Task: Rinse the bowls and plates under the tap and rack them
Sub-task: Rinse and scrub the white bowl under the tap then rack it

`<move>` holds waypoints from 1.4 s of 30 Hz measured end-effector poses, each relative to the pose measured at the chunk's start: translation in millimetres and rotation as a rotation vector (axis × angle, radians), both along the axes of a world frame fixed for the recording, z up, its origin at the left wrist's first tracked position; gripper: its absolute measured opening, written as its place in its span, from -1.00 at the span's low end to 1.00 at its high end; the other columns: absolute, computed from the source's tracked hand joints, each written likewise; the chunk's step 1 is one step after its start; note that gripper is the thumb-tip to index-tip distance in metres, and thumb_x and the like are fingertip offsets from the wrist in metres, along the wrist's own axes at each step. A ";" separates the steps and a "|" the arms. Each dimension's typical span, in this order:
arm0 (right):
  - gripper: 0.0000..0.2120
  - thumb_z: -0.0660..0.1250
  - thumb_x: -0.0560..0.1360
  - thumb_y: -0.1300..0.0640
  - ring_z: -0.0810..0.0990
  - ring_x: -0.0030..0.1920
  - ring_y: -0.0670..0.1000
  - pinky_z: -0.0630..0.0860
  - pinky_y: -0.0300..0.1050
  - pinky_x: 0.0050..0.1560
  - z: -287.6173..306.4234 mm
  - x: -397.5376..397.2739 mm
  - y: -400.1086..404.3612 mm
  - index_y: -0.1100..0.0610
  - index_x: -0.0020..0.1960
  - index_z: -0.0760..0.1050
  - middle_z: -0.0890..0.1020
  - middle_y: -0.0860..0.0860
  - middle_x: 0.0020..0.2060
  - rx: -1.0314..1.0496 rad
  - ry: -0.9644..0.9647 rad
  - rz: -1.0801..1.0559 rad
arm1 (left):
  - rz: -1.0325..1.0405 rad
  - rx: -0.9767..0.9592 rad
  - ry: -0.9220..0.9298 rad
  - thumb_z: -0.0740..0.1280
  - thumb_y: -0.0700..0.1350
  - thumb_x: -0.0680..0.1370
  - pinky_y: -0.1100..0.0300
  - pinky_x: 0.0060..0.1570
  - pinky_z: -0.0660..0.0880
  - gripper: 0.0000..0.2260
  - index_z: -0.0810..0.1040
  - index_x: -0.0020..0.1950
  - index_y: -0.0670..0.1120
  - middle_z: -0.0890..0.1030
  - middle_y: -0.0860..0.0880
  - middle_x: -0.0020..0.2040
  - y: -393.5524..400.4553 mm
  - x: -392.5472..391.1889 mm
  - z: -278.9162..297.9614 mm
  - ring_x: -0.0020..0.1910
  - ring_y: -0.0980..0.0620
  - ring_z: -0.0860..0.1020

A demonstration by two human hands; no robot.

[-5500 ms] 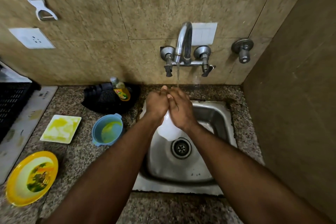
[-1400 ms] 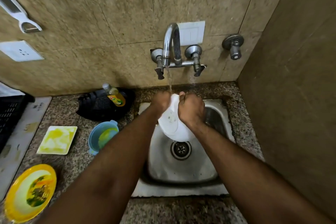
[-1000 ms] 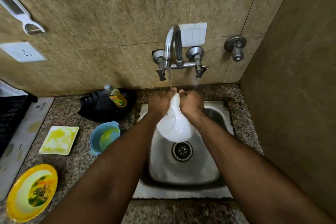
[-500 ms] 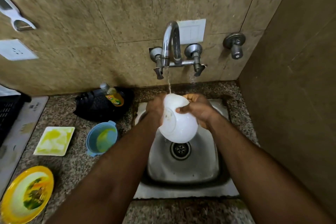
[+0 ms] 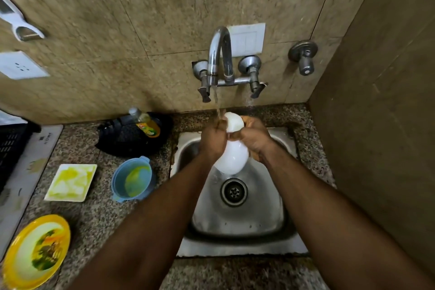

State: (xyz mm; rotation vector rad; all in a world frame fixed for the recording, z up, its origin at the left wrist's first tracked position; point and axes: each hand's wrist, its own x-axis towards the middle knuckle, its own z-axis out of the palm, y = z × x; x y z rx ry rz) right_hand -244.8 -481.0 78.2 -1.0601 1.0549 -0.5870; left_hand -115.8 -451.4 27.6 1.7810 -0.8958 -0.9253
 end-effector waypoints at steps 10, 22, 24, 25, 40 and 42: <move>-0.55 0.42 0.34 0.54 0.69 -0.14 0.05 0.65 -0.08 -0.16 8.1 11.1 4.8 0.31 0.21 0.58 0.71 0.16 -0.04 -0.045 -0.018 0.162 | -0.186 0.009 -0.066 0.15 -0.11 0.69 0.40 0.21 0.44 -0.66 0.55 0.40 -0.14 0.61 -0.08 0.29 -13.3 35.0 -3.3 0.26 -0.05 0.57; -0.54 0.47 0.22 0.45 0.70 -0.02 0.27 0.64 0.16 0.02 17.0 19.3 -9.1 0.35 0.13 0.61 0.71 0.28 0.01 -0.041 -0.009 0.155 | -0.037 0.014 0.573 0.50 0.20 0.43 -0.14 0.20 0.58 -0.43 0.61 0.35 -0.06 0.64 -0.20 0.22 -3.6 29.5 0.9 0.13 -0.20 0.64; -0.54 0.54 0.21 0.41 0.71 0.01 0.30 0.64 0.29 0.07 19.1 17.6 -7.6 0.35 0.11 0.62 0.72 0.27 0.00 -0.009 -0.001 0.147 | -0.018 0.091 0.730 0.43 0.20 0.52 -0.08 -0.02 0.63 -0.47 0.65 0.24 -0.22 0.66 -0.28 0.06 -1.9 29.9 8.1 -0.06 -0.23 0.67; -0.57 0.57 0.24 0.40 0.72 0.01 0.30 0.64 0.33 0.06 18.6 16.9 -5.9 0.33 0.10 0.62 0.73 0.26 -0.02 0.009 0.005 0.129 | -0.007 0.105 0.790 0.34 0.17 0.59 0.01 -0.15 0.64 -0.56 0.71 0.09 -0.21 0.68 -0.25 -0.07 -3.0 27.9 9.2 -0.19 -0.19 0.68; -0.56 0.36 0.39 0.55 0.69 -0.12 0.17 0.65 -0.05 -0.27 -11.3 17.1 21.7 0.32 0.22 0.59 0.70 0.18 -0.07 0.118 -0.106 -0.121 | 0.012 -0.051 0.001 0.18 0.16 0.64 -0.02 0.34 0.48 -0.53 0.52 0.45 -0.03 0.57 -0.14 0.38 7.4 8.8 -23.2 0.37 -0.13 0.53; -0.57 0.30 0.42 0.58 0.70 -0.13 0.19 0.67 0.01 -0.22 -5.9 17.3 16.2 0.35 0.24 0.58 0.69 0.21 -0.07 0.152 -0.180 -0.132 | -0.134 -0.255 -0.187 0.17 0.14 0.64 -0.01 0.46 0.36 -0.57 0.47 0.50 0.11 0.47 -0.15 0.48 7.5 8.4 -29.2 0.47 -0.10 0.43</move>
